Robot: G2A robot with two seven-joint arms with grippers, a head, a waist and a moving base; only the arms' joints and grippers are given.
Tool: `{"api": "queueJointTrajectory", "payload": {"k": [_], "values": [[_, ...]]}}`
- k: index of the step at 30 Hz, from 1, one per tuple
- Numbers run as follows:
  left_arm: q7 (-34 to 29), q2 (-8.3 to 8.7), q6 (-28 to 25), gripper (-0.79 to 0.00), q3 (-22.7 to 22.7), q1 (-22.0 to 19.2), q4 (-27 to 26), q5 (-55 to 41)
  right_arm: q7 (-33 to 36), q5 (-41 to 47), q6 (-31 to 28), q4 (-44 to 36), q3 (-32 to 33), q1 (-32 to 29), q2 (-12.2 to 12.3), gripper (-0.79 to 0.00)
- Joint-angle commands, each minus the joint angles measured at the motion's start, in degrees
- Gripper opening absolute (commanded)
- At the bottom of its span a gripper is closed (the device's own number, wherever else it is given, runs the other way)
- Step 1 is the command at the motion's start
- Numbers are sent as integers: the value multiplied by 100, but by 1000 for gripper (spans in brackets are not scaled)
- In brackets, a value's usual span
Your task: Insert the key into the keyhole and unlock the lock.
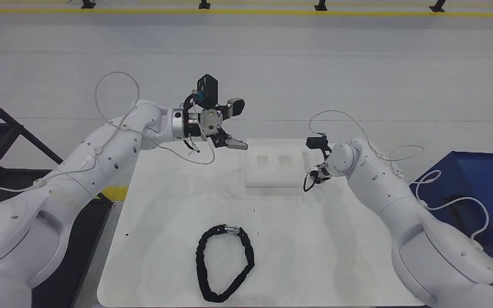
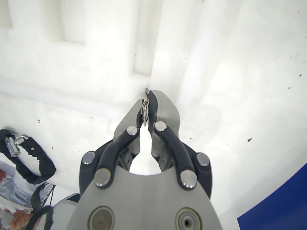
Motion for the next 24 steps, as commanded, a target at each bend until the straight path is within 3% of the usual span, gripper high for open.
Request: {"api": "queueJointTrajectory", "payload": {"k": [1, 14, 20, 24], "values": [[0, 0, 0, 0, 0, 0, 0, 0, 11, -16, -30, 47, 19, 38, -24, -785], [0, 0, 0, 0, 0, 0, 0, 0, 450, -248, -19, -131, 211, 313, 44, -785], [0, 0, 0, 0, 0, 0, 0, 0, 705, -1, -429, -631, 605, 299, 300, -785], [0, 0, 0, 0, 0, 0, 0, 0, 869, -147, -339, -1441, 869, 132, 557, -785]]}}
